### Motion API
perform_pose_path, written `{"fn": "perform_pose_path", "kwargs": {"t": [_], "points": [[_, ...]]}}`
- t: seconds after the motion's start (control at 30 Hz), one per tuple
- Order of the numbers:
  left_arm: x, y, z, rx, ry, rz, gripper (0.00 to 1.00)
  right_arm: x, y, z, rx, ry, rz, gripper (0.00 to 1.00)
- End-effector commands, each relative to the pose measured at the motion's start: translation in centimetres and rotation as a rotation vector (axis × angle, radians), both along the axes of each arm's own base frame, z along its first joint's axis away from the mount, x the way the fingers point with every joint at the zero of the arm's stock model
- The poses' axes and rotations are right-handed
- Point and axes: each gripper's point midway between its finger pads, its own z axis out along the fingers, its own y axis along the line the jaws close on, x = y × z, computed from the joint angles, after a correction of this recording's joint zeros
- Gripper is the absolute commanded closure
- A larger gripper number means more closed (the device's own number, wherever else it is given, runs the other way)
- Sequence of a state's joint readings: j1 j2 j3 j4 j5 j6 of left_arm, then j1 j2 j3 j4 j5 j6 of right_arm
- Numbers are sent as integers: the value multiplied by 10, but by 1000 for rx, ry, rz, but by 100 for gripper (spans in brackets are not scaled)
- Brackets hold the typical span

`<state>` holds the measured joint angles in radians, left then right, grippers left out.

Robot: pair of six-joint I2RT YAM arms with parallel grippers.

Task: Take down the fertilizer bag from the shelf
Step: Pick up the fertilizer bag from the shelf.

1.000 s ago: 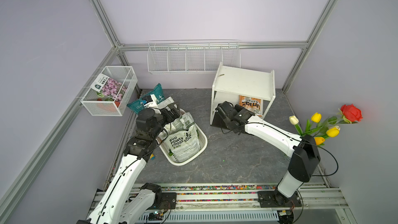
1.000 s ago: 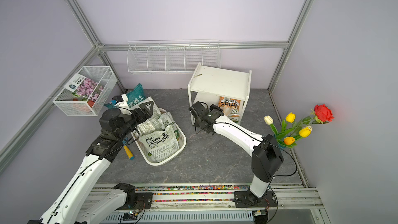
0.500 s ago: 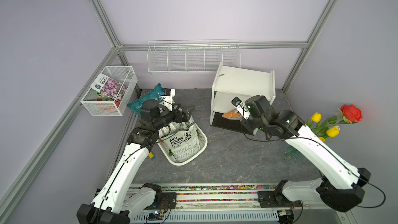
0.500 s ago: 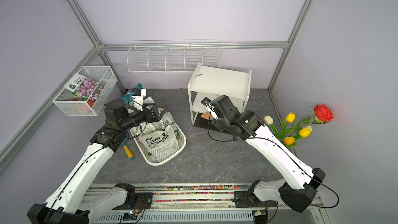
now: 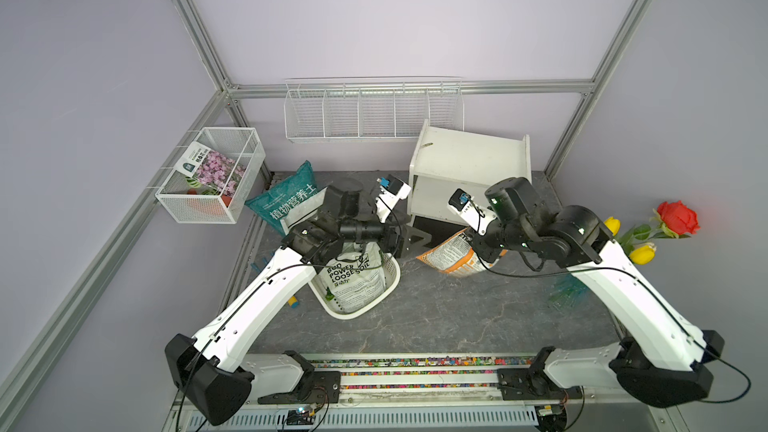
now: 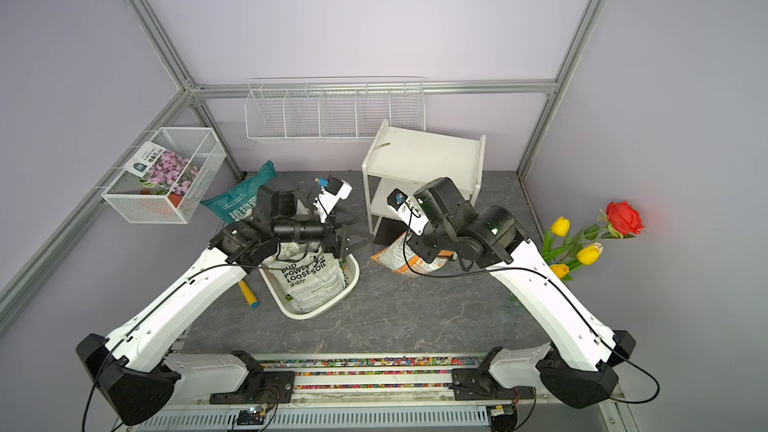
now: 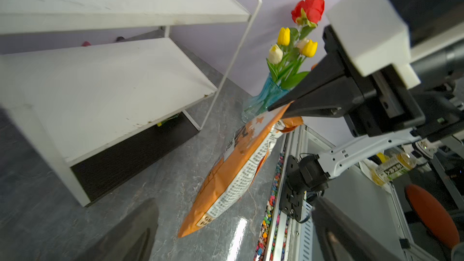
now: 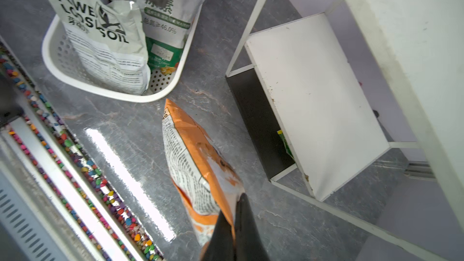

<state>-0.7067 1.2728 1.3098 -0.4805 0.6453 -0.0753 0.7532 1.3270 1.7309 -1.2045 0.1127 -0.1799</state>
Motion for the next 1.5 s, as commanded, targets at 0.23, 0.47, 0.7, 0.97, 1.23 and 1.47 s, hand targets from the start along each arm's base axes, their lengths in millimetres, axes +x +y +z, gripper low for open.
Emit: {"fn": "perform_pose_path", "kwargs": {"t": [0.23,0.47,0.7,0.97,1.23,1.47], "points": [[-10,-22,-32,39,-97,-36,10,-11,48,30,322,8,109,100],[-10,-40,-22,22,-108,-109,34,-5,57,33,364,-7,114,100],[-12,-54,-38,42,-54,-157,51,-5,58,36,369,-19,120,100],[-17,-55,-39,41,-28,-178,100,-1,53,33,349,-36,97,100],[0,-44,-38,73,-61,-42,100,9,43,34,349,-95,21,29],[29,4,6,49,-187,290,100,27,18,40,332,-215,-116,2]]}}
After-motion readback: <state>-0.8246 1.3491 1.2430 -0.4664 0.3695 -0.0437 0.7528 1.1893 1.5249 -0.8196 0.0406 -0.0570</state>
